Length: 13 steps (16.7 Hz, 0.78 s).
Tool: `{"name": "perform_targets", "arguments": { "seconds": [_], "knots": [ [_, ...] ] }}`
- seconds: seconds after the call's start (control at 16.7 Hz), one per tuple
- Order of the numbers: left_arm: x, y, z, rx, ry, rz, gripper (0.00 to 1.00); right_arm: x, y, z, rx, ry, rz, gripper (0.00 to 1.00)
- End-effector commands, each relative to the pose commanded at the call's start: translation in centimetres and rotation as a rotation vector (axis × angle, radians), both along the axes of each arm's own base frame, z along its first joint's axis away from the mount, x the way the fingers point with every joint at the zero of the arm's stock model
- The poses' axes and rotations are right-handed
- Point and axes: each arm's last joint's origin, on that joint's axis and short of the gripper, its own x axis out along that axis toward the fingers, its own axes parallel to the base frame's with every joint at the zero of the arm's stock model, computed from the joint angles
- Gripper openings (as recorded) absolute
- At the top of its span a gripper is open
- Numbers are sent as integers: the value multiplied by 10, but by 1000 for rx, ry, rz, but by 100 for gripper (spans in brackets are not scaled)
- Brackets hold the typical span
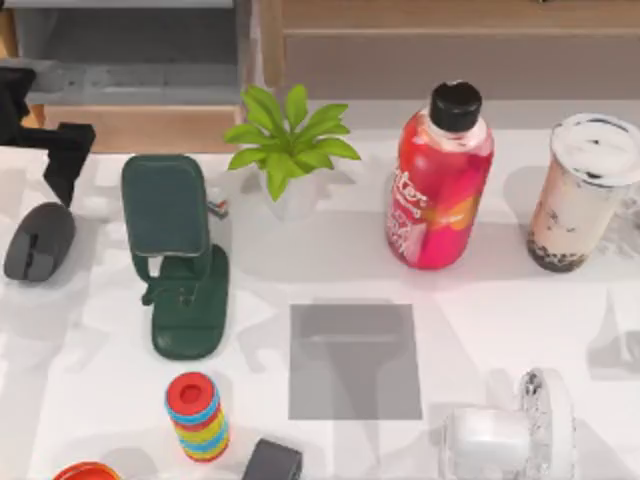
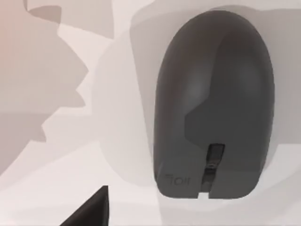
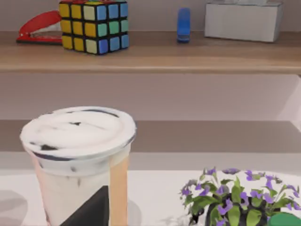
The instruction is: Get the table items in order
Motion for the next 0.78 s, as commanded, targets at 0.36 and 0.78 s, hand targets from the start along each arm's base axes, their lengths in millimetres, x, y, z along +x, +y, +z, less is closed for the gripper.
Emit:
{"name": "perform_targets", "arguments": {
  "seconds": [0.36, 0.78],
  "knots": [
    [0, -1, -13, 0, 7, 0, 100, 0, 0, 0, 0, 0, 0, 100],
    [1, -1, -83, 0, -4, 0, 100, 0, 0, 0, 0, 0, 0, 100]
  ]
}}
